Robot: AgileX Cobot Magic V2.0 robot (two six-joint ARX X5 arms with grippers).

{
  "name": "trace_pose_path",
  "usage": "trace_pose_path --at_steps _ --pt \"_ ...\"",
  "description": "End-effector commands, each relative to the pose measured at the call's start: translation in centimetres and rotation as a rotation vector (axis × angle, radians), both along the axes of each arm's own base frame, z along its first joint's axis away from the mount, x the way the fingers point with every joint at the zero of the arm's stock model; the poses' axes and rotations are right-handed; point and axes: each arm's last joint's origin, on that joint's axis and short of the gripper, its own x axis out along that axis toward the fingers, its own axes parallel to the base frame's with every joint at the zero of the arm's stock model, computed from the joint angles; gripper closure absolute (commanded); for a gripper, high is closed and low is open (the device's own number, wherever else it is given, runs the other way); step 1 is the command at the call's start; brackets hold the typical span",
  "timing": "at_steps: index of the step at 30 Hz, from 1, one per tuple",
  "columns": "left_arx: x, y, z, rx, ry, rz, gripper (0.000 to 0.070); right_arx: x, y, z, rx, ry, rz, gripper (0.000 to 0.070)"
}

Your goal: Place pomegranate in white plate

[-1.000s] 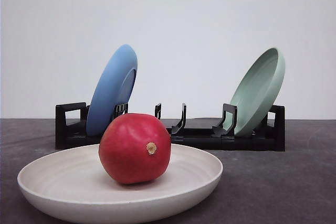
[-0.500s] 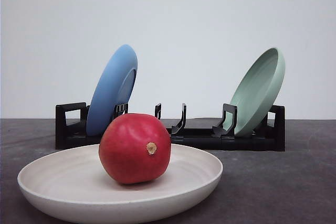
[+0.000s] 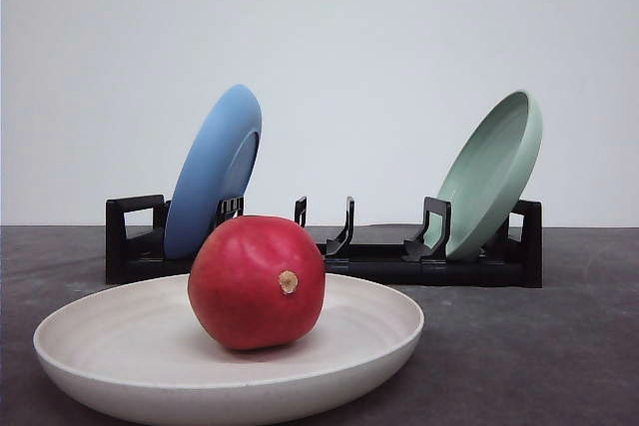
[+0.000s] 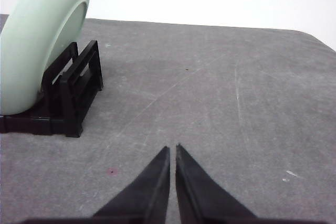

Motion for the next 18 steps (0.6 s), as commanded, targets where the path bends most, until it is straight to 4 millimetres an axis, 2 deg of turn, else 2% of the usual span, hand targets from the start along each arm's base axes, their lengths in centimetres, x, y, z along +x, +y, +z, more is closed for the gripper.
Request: trace_pose_path --at_steps 1,18 --pt "0.03 0.01 -0.34 -0.006 0.011 0.004 0.07 0.03 0.0 -0.05 0.003 -0.006 0.0 0.0685" --pt "0.03 0.01 -0.34 -0.006 0.011 0.004 0.07 0.03 -0.03 -0.06 0.003 -0.005 -0.003 0.0685"
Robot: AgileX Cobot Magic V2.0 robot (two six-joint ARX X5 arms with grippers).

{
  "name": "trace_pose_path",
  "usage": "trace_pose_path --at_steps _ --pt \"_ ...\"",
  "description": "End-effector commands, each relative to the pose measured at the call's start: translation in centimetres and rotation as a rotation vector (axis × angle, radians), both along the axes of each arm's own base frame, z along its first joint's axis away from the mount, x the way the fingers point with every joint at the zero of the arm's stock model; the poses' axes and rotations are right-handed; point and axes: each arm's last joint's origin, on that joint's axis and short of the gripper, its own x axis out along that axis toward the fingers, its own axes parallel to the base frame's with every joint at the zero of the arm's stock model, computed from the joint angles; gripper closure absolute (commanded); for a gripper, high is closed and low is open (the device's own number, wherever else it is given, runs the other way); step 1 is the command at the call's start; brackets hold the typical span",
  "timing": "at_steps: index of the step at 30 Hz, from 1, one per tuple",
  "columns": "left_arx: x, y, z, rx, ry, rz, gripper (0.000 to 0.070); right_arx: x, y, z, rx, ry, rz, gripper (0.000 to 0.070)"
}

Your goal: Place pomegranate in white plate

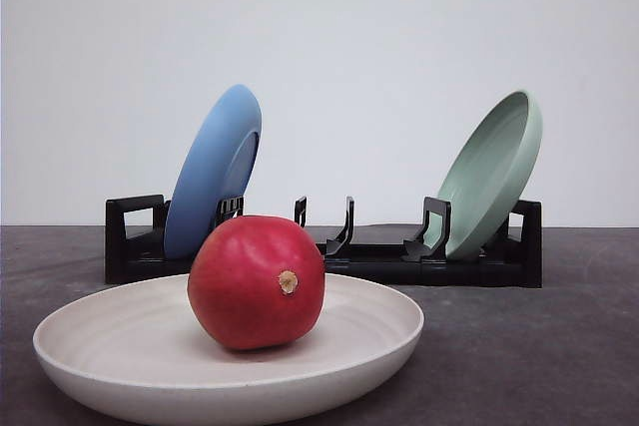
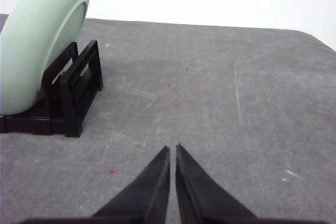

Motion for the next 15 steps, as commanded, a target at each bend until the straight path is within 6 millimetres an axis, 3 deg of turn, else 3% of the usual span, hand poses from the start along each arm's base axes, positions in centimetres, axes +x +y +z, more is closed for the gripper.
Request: trace_pose_path --at_steps 1,15 --pt "0.03 0.01 -0.34 -0.006 0.011 0.004 0.07 0.03 -0.02 -0.05 0.003 -0.006 -0.002 0.0685" --pt "0.03 0.01 -0.34 -0.006 0.011 0.004 0.07 0.02 -0.02 -0.05 0.003 -0.006 -0.002 0.0685"
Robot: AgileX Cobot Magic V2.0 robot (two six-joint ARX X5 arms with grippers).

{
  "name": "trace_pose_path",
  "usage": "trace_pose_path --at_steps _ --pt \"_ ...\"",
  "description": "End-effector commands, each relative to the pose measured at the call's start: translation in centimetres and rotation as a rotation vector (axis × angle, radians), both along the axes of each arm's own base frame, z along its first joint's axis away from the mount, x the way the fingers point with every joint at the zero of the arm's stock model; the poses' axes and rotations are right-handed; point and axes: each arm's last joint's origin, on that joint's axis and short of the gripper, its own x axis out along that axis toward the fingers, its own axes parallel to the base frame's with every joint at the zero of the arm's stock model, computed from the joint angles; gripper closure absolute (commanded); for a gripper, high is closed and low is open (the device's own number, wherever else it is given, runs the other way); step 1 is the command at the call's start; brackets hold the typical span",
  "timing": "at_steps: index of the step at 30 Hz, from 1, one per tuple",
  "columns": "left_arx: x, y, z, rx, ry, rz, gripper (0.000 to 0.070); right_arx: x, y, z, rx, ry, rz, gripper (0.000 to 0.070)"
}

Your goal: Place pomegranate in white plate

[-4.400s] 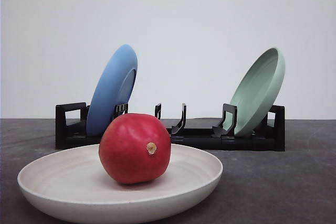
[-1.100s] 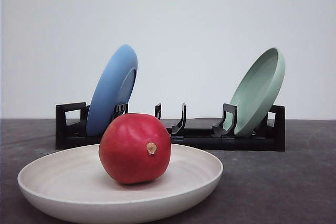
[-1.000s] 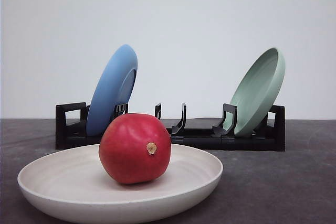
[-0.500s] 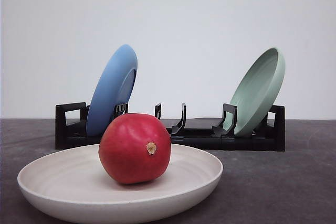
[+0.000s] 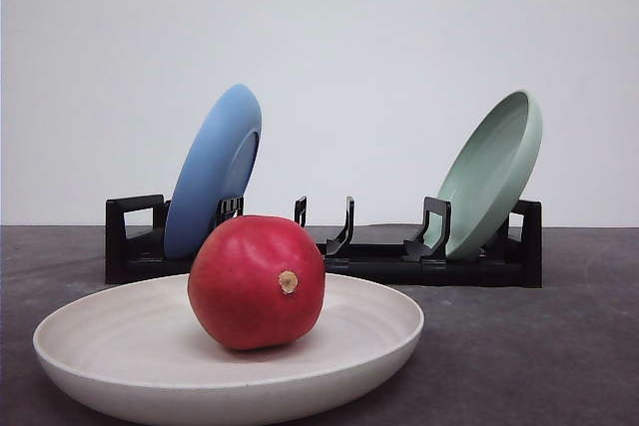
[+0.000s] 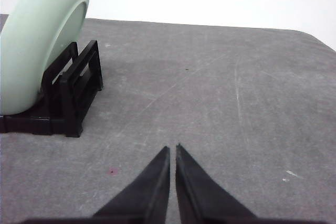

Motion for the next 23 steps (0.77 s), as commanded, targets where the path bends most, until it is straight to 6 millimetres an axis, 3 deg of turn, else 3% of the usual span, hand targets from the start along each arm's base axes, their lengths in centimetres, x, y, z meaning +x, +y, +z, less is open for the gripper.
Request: trace_pose_path --at_steps 1,23 --pt "0.03 0.01 -0.34 -0.006 0.011 0.004 0.07 0.02 -0.02 -0.05 0.003 -0.006 -0.002 0.0685" --pt "0.03 0.01 -0.34 -0.006 0.011 0.004 0.07 0.03 -0.02 -0.05 0.003 -0.006 -0.001 0.0685"
